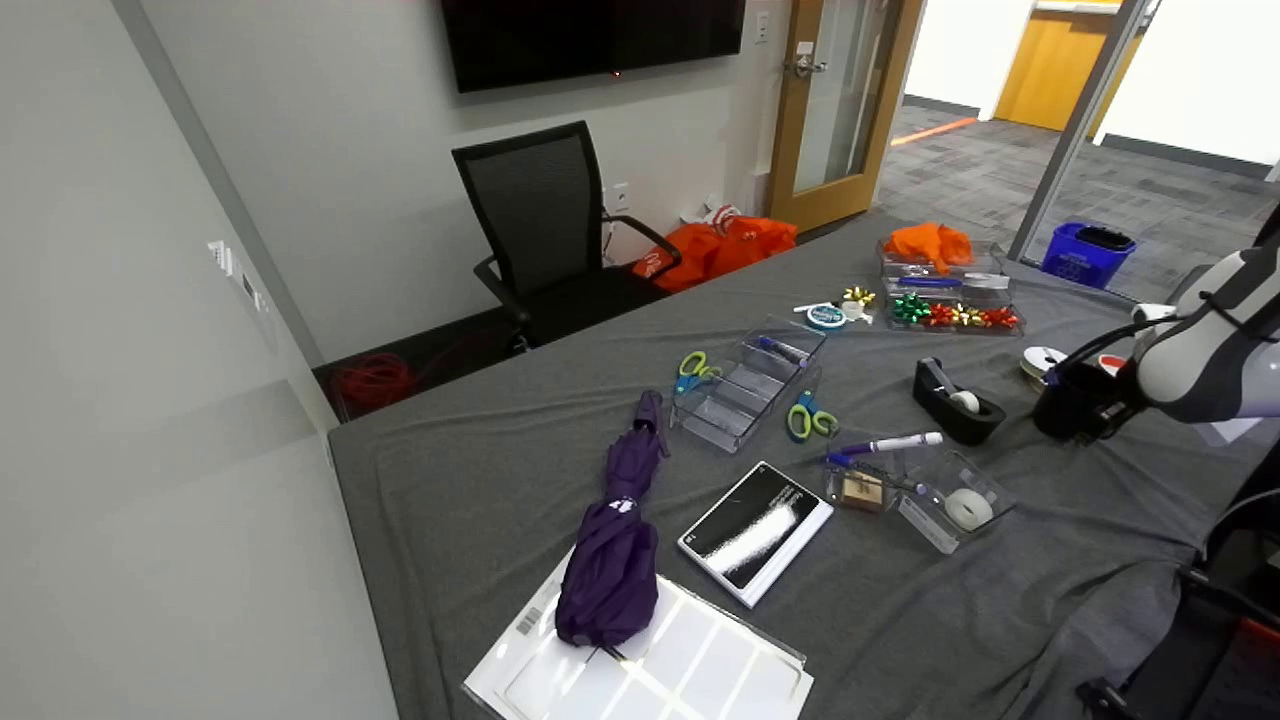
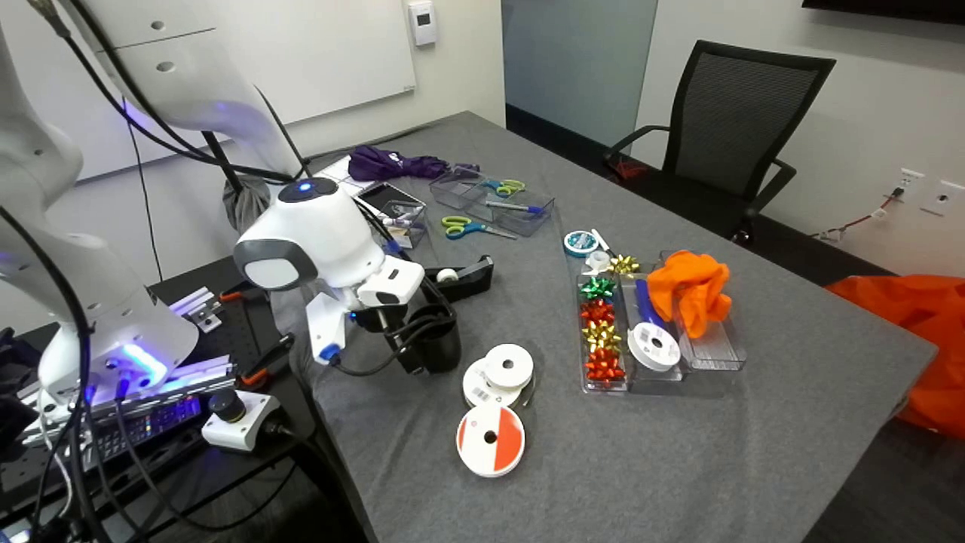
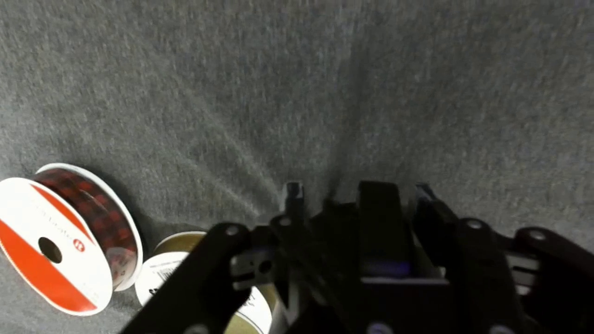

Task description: Pick up the black mug and move it forward on the table

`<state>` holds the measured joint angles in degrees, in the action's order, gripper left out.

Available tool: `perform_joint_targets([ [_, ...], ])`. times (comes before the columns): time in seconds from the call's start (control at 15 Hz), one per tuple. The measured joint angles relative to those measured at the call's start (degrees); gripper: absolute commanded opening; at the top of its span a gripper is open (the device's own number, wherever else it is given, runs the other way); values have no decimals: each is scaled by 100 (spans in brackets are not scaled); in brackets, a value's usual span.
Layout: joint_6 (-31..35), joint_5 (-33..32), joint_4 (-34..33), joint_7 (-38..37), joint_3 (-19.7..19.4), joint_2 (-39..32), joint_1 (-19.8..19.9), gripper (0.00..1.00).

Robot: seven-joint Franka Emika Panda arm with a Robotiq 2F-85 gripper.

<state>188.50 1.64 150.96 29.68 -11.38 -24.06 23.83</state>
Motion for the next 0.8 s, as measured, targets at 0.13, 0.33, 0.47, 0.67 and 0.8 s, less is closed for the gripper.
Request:
perform_joint_targets([
  [0.13,10,-163,-40,-106,1,-29,42,17],
  [0.33,10,-752,-68,-550,-6,-35,175,1],
  [0.47,11,-1009,-77,-704,19,-35,267,5],
  [0.67,5,-1278,-81,-811,136,-18,506,5],
  [0.8,-1,-1428,-76,-845,306,13,762,5],
])
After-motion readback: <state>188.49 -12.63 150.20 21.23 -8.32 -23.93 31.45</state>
